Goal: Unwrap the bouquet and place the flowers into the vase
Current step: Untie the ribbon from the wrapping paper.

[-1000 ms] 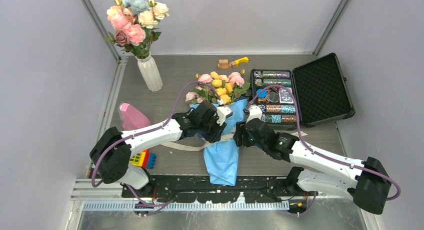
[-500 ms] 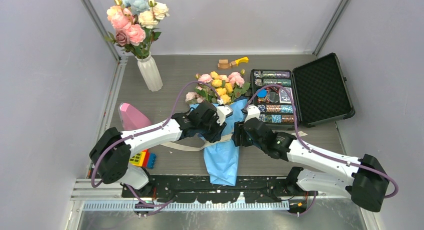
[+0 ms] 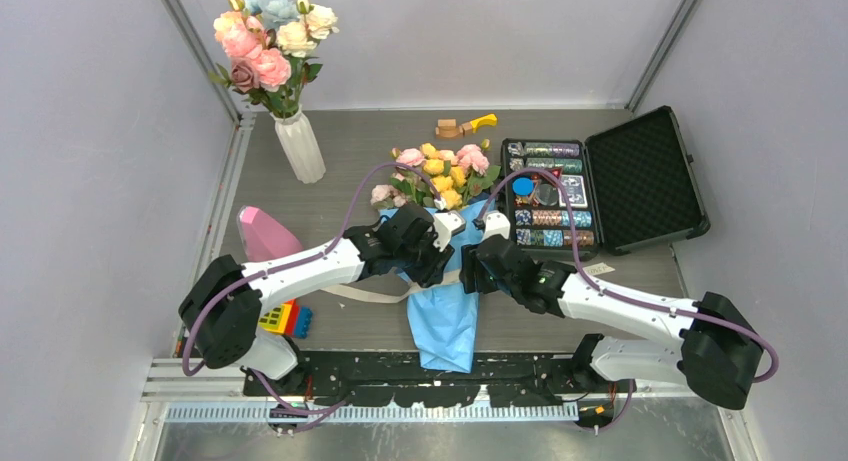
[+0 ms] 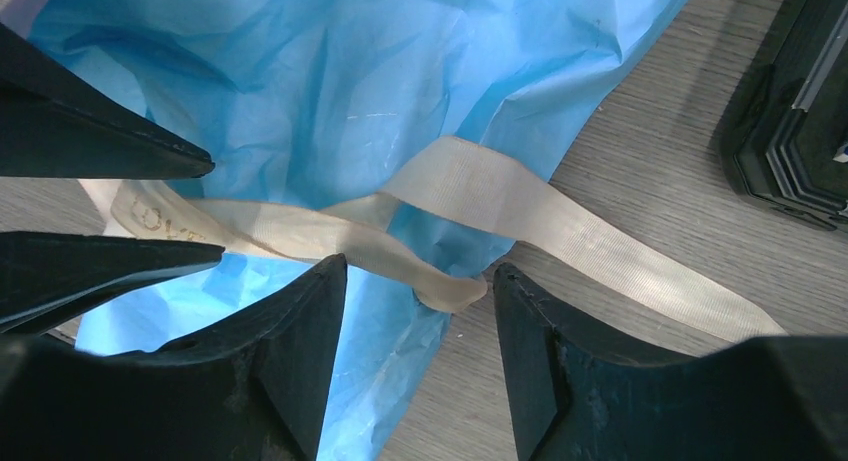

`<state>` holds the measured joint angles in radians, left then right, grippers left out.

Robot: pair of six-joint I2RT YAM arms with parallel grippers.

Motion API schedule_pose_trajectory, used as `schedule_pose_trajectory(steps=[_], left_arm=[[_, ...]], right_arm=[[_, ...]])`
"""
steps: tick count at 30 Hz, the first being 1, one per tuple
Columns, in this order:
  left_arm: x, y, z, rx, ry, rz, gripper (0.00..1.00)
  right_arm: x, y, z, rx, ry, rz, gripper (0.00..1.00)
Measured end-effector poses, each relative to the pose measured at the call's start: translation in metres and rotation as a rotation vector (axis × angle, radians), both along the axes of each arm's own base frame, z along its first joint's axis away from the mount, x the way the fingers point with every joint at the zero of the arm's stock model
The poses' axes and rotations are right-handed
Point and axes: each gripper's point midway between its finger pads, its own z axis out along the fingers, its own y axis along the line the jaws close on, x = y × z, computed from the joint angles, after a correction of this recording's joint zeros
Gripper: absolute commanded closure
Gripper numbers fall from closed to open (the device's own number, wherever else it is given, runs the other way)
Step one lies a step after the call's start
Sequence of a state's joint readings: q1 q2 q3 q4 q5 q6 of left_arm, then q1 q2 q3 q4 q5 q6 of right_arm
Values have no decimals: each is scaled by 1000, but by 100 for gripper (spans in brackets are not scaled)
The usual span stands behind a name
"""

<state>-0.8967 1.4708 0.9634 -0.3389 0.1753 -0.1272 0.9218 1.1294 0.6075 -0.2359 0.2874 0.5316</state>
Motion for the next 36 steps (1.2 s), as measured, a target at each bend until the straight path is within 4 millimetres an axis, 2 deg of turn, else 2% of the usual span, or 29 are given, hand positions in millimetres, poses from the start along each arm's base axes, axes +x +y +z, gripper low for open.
schedule_pose_trajectory(steps=[6, 9, 12, 15, 20, 28, 36], left_arm=[[-1, 1, -1, 3, 3, 1, 52], [-2, 2, -3, 7, 6, 1, 51], [-2, 3, -4, 10, 8, 0, 49], [-3, 3, -5, 11, 7, -1, 47], [-4, 2, -5, 19, -1, -6, 45], [-6, 7, -10, 70, -25, 2, 47], [-8, 19, -20, 140, -55, 26, 59]], right_arm=[[3, 1, -1, -10, -3, -4, 50], [3, 0, 0, -9, -8, -7, 64], [4, -1, 7, 7, -24, -15, 70], [5, -1, 15, 27, -41, -22, 84], [5, -3, 18, 34, -48, -32, 96], [5, -12, 13, 10, -40, -75, 100], [7, -19, 9, 3, -43, -120, 100]])
